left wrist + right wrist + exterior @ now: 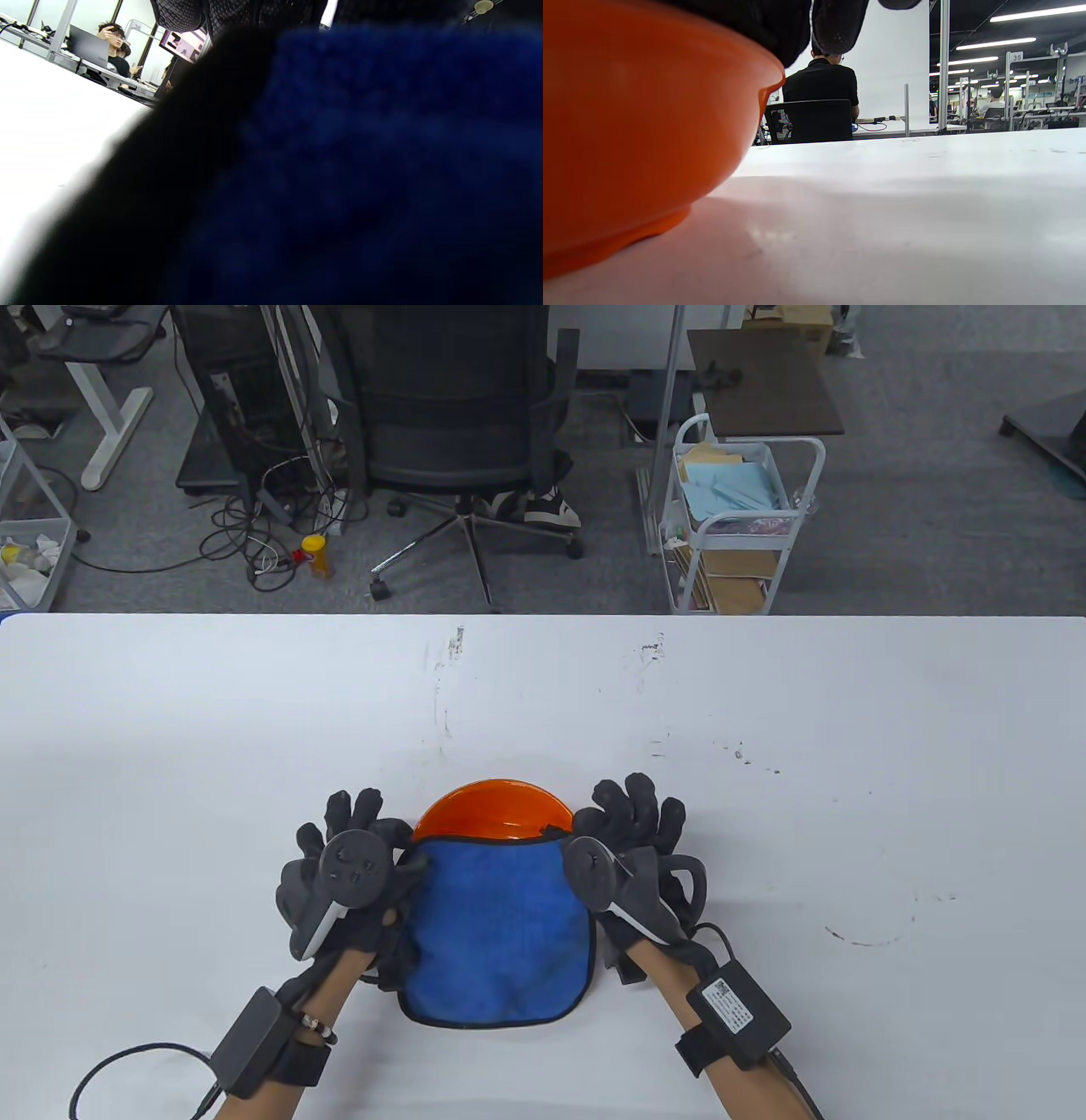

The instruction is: Drape hand towel over bowl rim

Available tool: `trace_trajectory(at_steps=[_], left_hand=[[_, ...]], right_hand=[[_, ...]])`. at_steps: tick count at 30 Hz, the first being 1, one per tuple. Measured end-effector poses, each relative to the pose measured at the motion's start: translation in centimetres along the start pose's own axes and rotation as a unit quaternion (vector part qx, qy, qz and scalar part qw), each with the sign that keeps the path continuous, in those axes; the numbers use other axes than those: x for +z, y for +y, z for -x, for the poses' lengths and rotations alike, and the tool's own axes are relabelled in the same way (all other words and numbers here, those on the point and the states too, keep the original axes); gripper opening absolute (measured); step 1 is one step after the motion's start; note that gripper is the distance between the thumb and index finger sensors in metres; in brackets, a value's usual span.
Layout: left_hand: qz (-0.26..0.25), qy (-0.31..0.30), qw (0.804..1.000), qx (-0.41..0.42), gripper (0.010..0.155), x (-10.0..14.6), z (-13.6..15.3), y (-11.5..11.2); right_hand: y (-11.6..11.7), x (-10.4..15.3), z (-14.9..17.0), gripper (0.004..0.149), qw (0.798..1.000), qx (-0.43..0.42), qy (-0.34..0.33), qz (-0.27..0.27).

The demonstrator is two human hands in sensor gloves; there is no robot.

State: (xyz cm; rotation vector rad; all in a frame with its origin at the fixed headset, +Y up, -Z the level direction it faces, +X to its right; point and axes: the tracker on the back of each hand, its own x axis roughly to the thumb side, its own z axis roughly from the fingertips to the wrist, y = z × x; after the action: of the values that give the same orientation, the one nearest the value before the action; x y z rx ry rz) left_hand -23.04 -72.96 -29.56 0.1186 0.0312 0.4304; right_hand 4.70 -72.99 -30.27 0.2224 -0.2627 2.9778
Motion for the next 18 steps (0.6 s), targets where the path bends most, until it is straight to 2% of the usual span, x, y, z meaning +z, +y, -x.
trace_trajectory(at_steps=[2, 5, 8, 14, 18], left_hand=[[0.013, 0.006, 1.000, 0.003, 0.070, -0.3, 0.0, -0.2], [0.023, 0.021, 1.000, 0.004, 0.074, -0.7, -0.1, -0.6], [0.046, 0.035, 0.998, 0.006, 0.074, -1.2, -0.2, -0.8], [0.074, 0.042, 0.994, 0.067, 0.073, -1.3, 0.2, -0.5], [0.072, 0.026, 0.993, 0.093, 0.073, -0.3, 0.3, 1.1]], right_hand=[[0.4, -0.4, -0.3, 0.052, 1.000, 0.009, 0.008, -0.005], [0.6, -0.9, -0.6, 0.054, 1.000, 0.013, 0.024, -0.013], [0.7, -1.4, -0.7, 0.057, 0.999, 0.020, 0.031, -0.030], [0.6, -1.8, -0.6, 0.064, 0.997, 0.018, 0.030, -0.063], [-0.2, -1.2, 0.2, 0.067, 0.999, -0.007, 0.020, -0.036]])
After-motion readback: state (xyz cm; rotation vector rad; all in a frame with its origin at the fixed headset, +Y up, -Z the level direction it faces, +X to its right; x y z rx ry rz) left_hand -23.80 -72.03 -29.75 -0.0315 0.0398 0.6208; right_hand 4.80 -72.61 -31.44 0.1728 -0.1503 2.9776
